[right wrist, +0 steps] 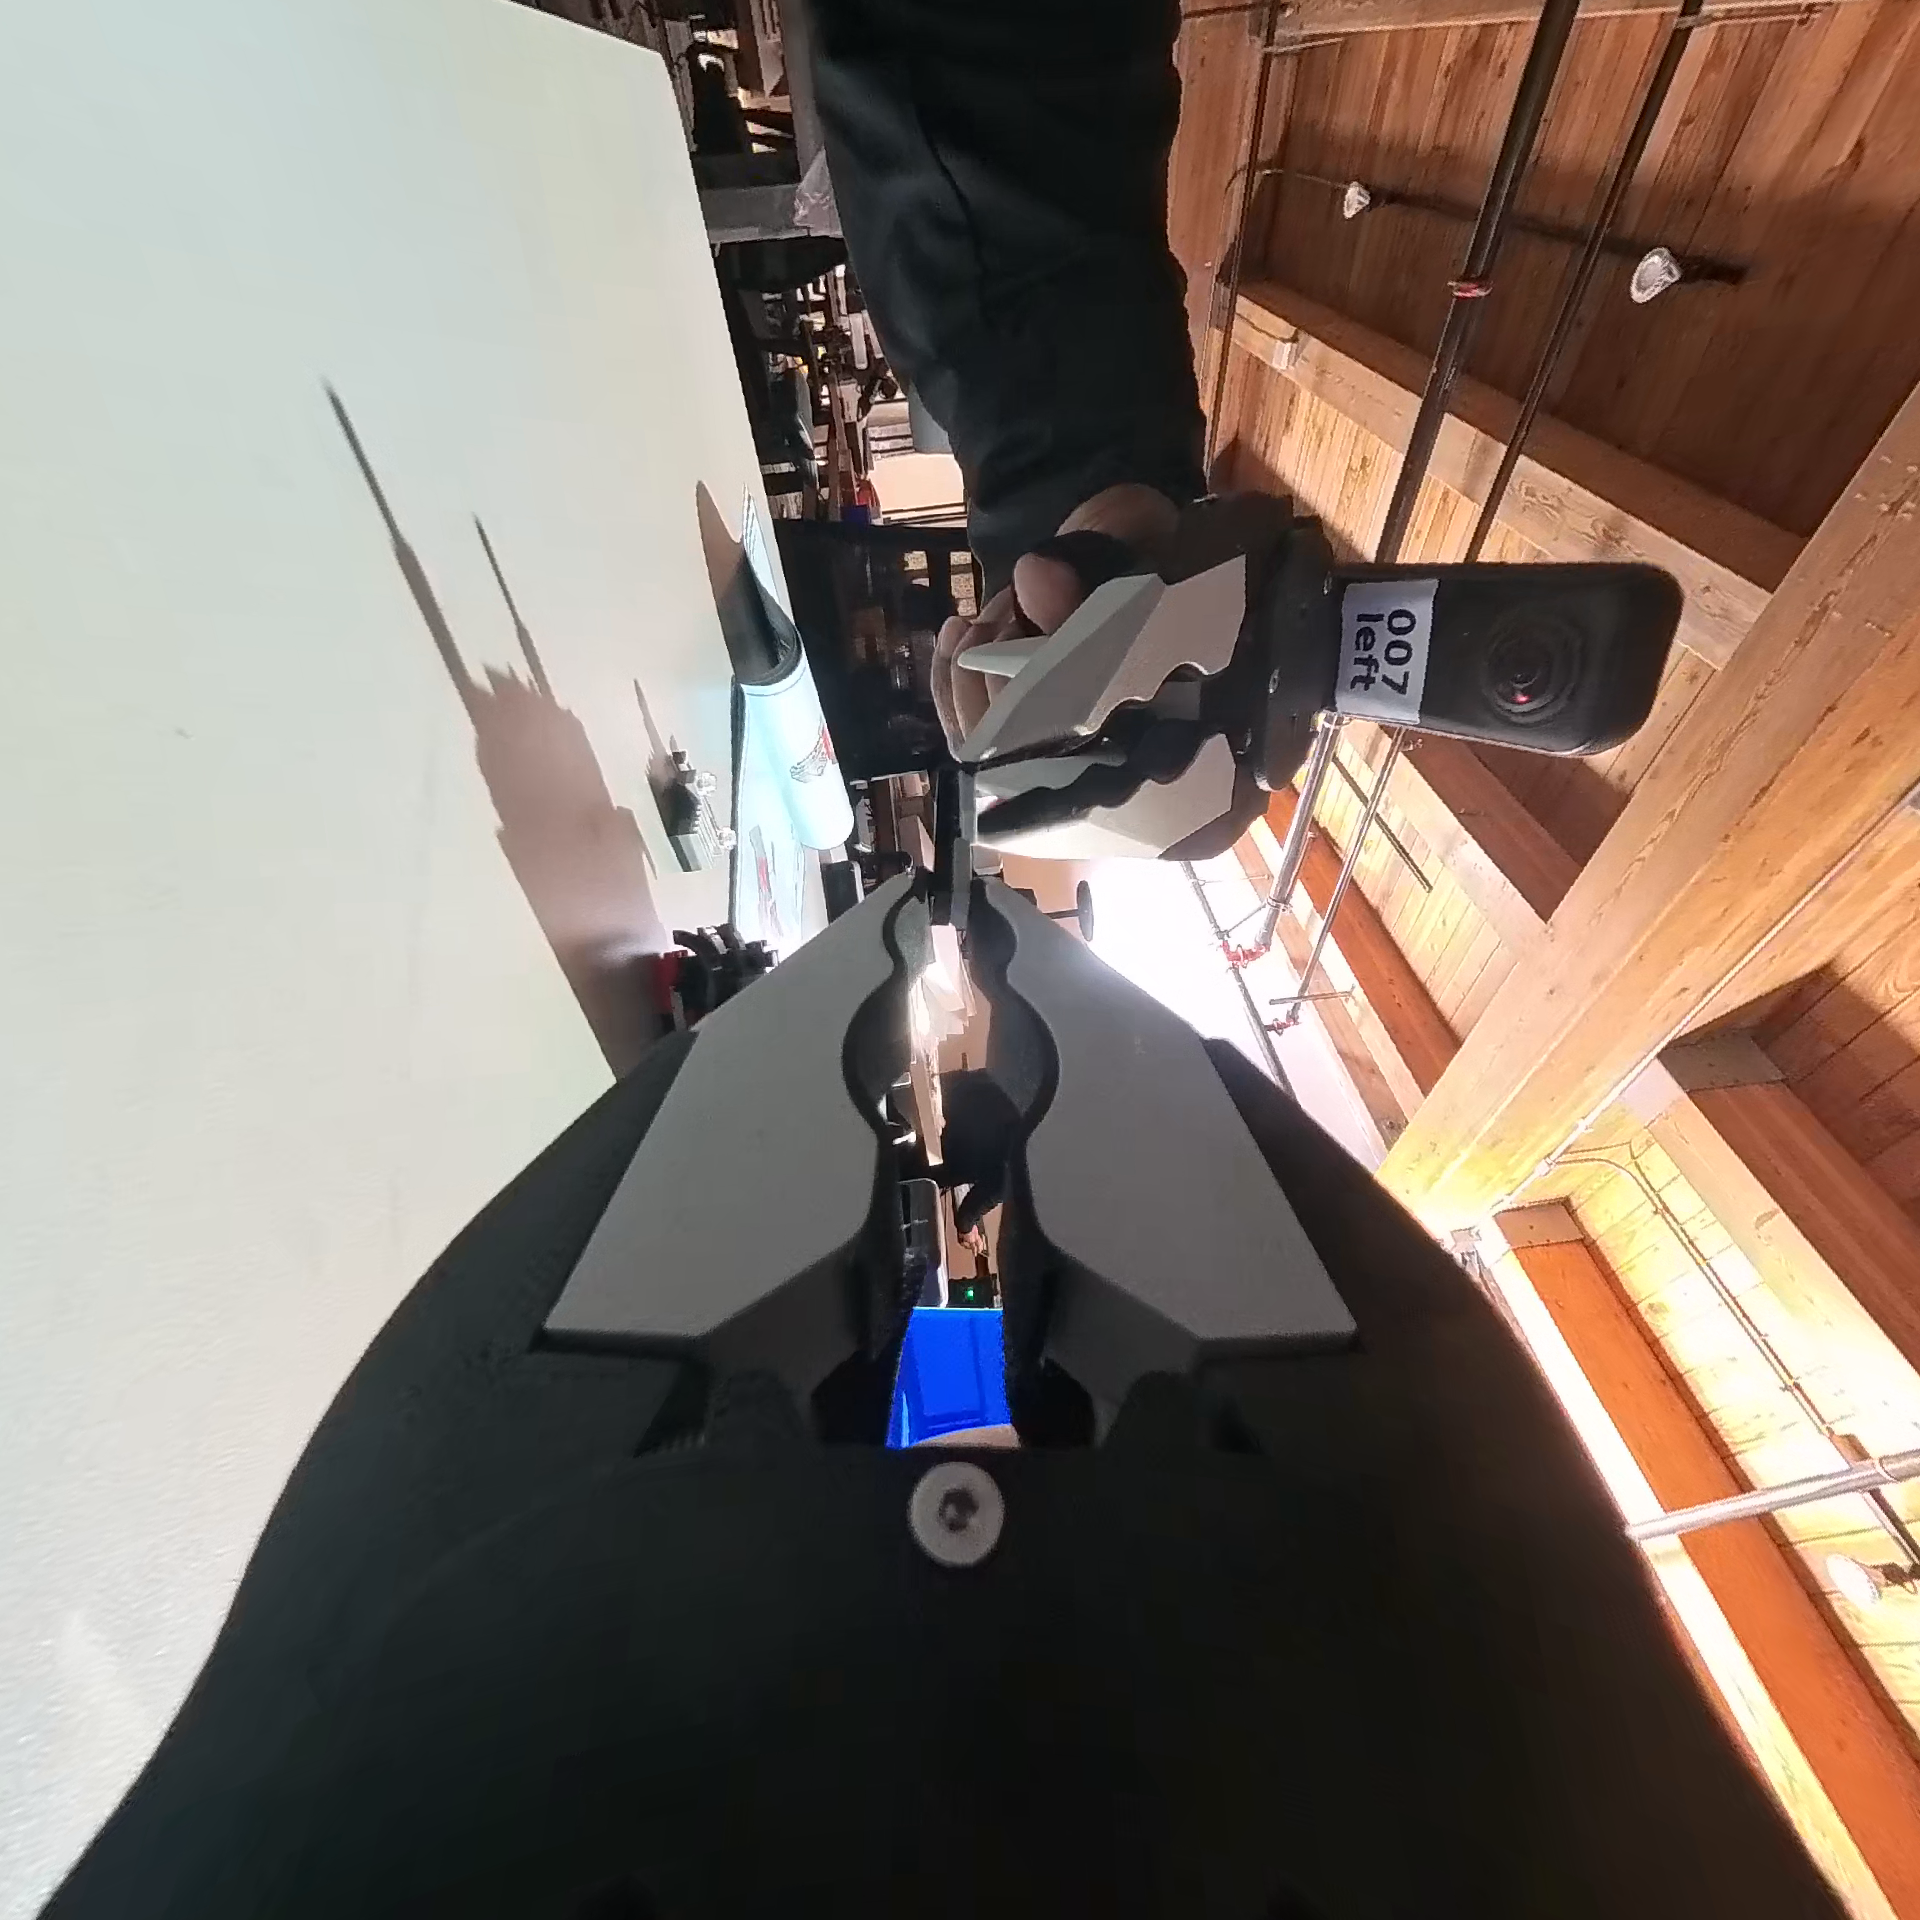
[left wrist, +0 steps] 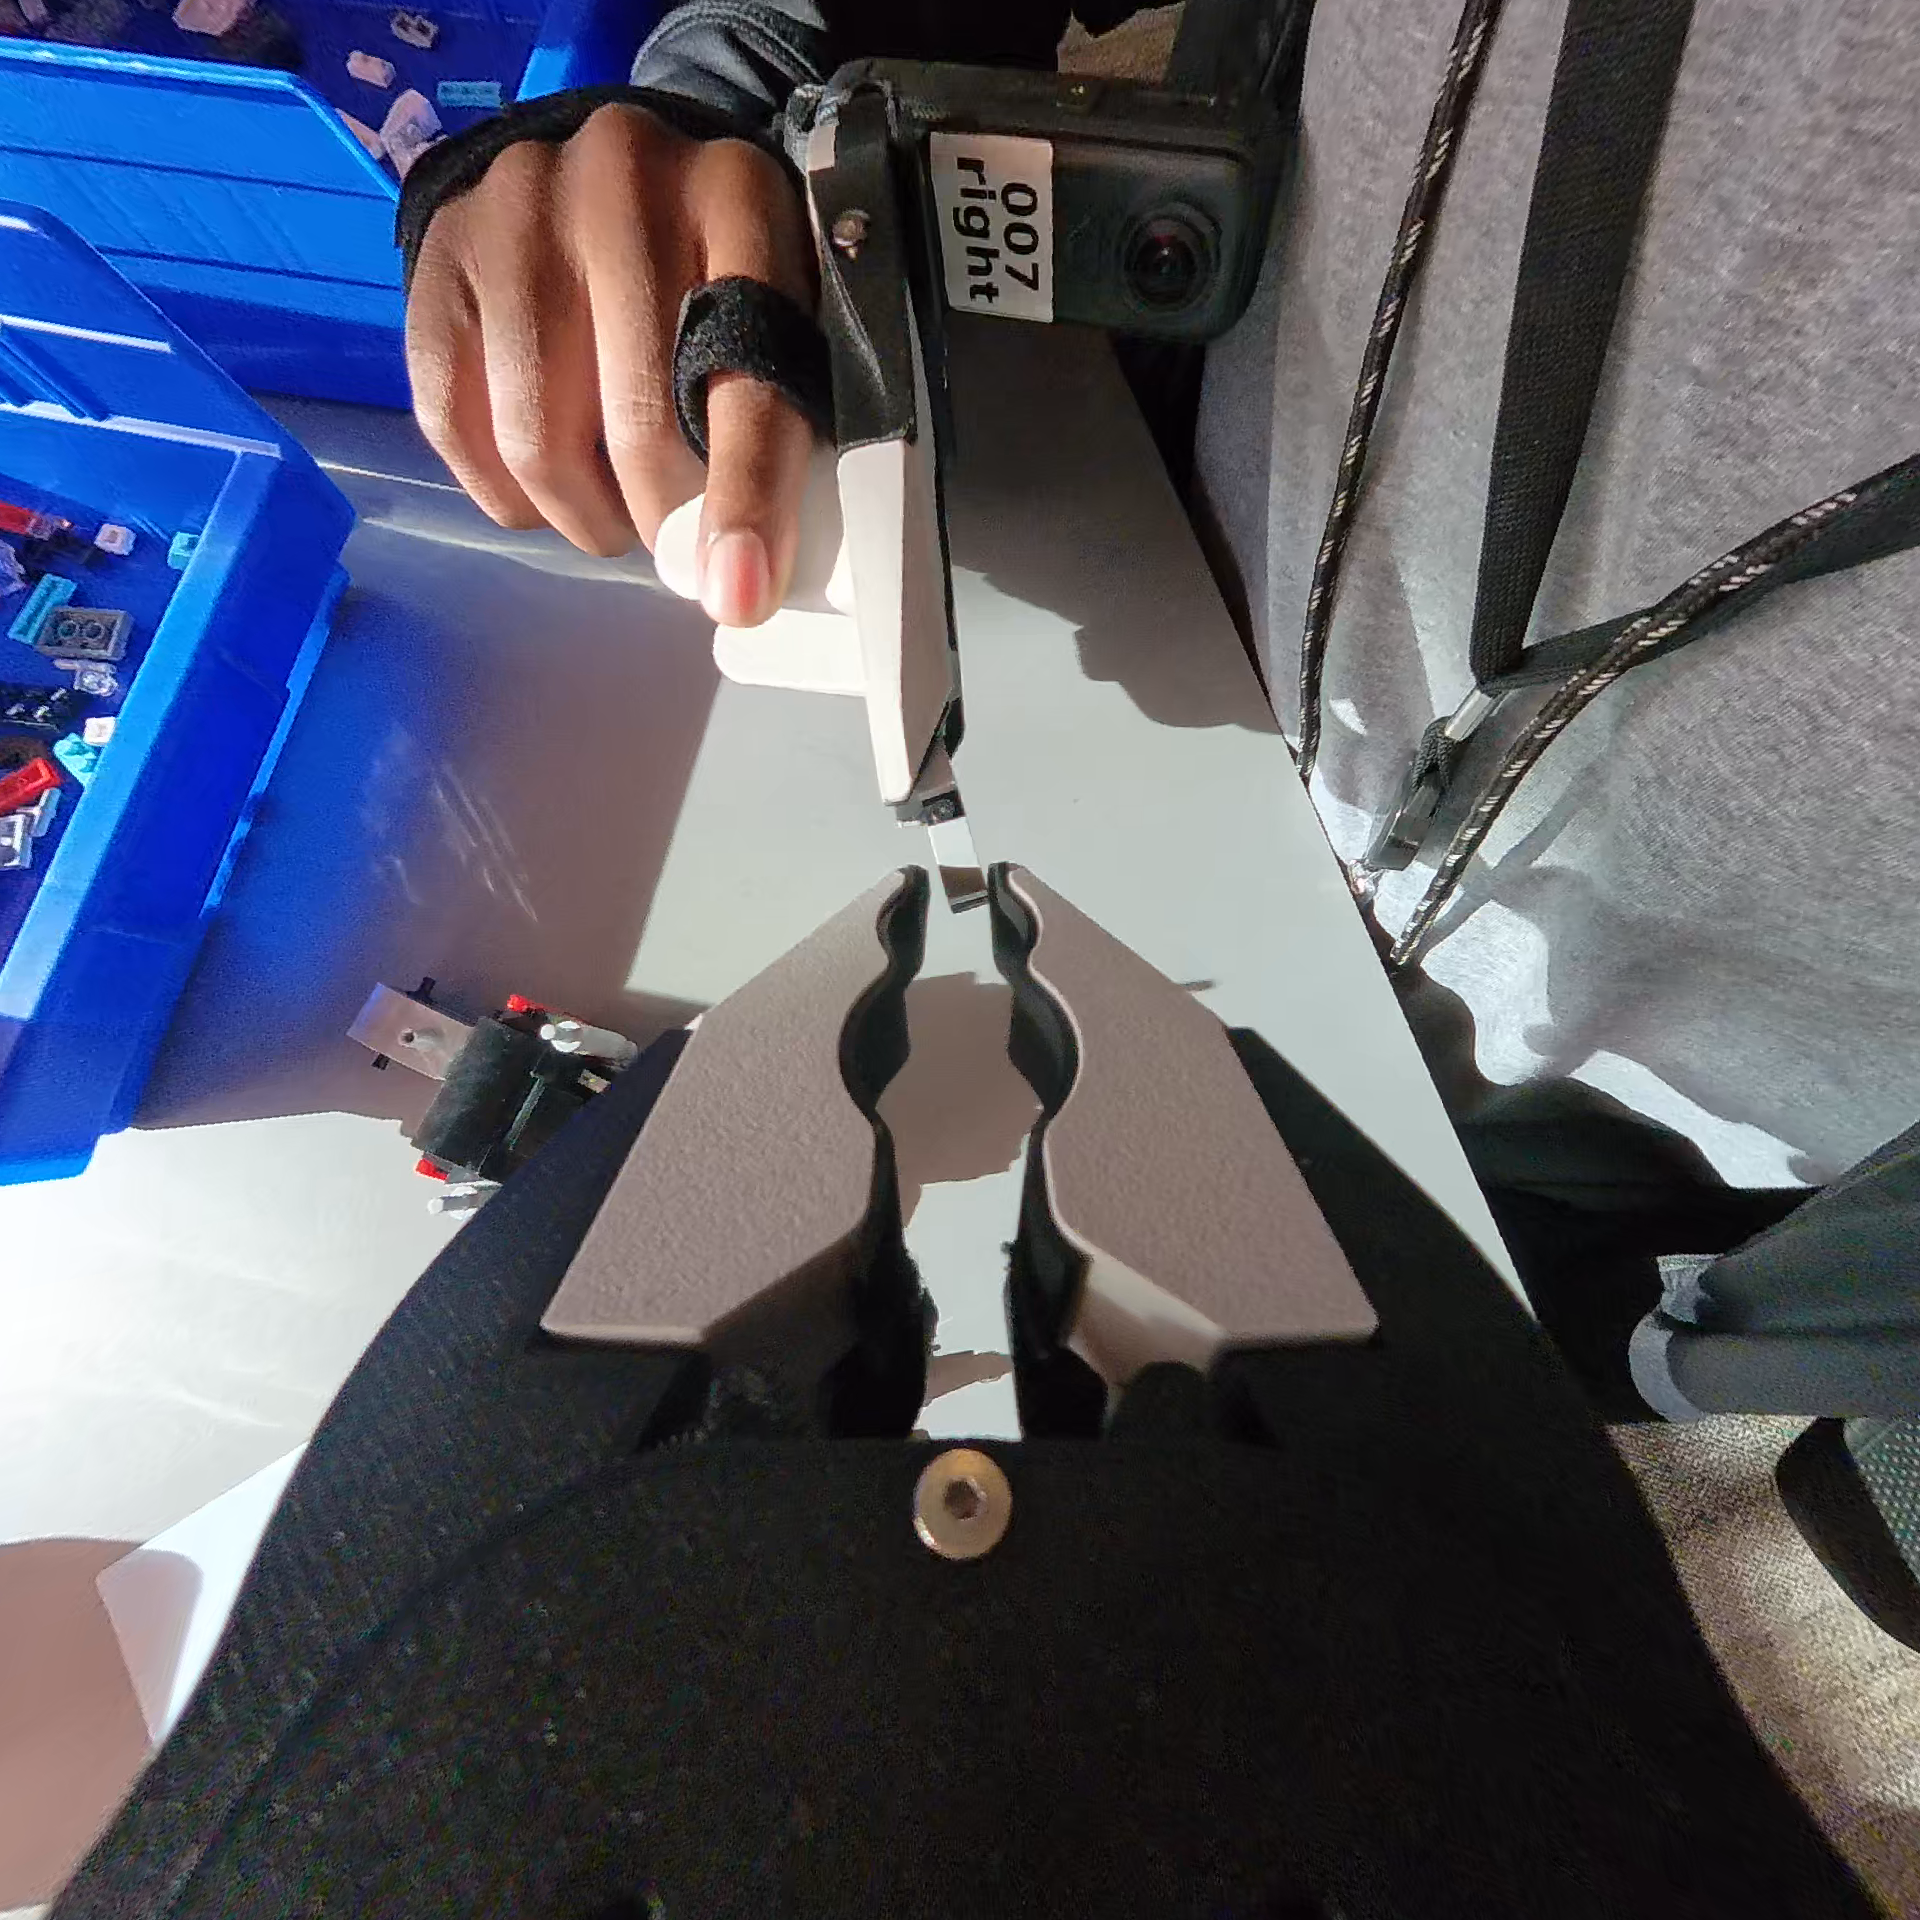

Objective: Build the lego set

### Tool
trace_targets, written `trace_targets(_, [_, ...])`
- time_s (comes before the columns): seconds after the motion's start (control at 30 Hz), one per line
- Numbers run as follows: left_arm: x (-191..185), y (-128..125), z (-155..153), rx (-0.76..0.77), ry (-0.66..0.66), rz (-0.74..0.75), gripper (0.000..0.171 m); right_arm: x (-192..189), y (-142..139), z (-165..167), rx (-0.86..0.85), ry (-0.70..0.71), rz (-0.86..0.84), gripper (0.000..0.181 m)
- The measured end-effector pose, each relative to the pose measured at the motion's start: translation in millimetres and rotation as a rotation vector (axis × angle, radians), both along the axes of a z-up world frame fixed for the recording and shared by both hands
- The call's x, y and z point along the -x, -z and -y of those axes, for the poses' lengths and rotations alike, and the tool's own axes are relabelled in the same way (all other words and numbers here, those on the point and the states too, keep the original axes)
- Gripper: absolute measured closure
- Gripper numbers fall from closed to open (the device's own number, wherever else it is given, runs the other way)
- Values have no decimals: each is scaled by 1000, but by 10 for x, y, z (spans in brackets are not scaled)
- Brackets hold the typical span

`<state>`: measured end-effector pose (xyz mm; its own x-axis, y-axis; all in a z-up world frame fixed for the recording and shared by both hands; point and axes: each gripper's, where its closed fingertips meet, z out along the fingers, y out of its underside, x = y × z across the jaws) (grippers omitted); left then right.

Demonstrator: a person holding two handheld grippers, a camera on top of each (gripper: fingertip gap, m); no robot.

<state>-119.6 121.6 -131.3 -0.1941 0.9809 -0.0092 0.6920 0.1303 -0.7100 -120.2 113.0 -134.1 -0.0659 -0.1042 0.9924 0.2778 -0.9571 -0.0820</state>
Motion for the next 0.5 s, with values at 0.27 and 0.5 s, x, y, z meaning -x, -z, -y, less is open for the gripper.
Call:
trace_targets(0.27, [16, -192, -16, -202, -201, -247, 133, 2, -23, 9, 7, 10, 11, 174])
trace_targets(0.5, [-46, -124, 110, -773, -793, -800, 129, -5, -32, 18, 11, 15, 18, 174])
